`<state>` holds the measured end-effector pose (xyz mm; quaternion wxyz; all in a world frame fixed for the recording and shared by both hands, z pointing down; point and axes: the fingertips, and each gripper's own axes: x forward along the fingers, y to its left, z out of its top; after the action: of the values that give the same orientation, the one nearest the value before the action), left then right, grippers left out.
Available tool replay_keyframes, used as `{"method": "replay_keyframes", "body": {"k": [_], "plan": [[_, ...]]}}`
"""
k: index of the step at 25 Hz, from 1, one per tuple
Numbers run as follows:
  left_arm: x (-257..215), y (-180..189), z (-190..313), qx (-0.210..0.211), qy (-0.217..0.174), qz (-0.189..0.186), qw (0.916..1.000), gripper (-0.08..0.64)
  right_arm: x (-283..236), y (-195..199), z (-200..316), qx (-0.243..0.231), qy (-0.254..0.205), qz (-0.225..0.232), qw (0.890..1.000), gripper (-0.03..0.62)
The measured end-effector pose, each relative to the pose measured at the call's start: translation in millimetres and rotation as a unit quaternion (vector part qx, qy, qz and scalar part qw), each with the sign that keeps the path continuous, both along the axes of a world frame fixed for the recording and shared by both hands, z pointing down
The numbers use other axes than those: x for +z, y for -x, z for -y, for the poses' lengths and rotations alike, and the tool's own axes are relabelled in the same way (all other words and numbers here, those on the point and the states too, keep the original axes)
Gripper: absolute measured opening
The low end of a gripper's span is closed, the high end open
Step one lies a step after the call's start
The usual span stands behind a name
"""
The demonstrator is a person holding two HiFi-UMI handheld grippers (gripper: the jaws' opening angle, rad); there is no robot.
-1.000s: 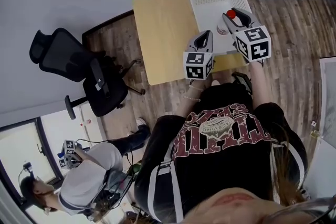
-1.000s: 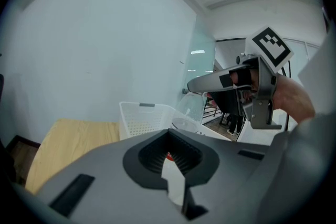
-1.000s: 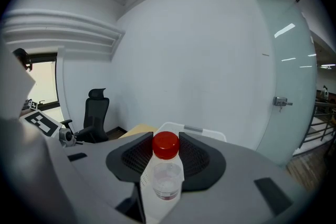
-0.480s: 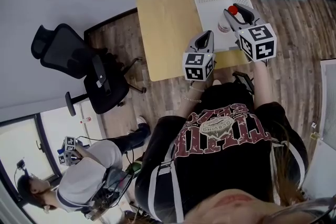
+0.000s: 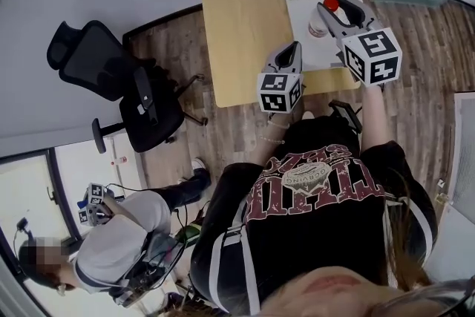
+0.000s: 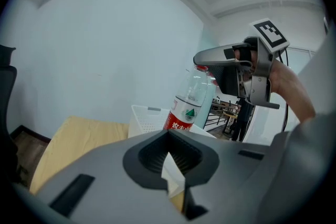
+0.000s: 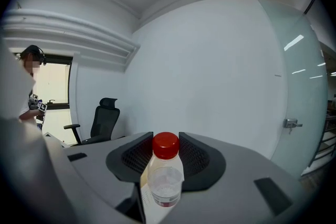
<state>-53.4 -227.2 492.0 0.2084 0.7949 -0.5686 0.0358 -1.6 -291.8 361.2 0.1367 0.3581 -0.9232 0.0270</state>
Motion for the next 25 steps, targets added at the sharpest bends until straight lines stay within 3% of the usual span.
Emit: {"method": "replay_keyframes", "body": {"k": [25], "plan": [[-6, 52, -34, -0.059, -0.013, -0.002, 0.9982, 0.046, -43, 61, -38, -0.071, -0.041, 0.025, 0.996, 0.163]]}}
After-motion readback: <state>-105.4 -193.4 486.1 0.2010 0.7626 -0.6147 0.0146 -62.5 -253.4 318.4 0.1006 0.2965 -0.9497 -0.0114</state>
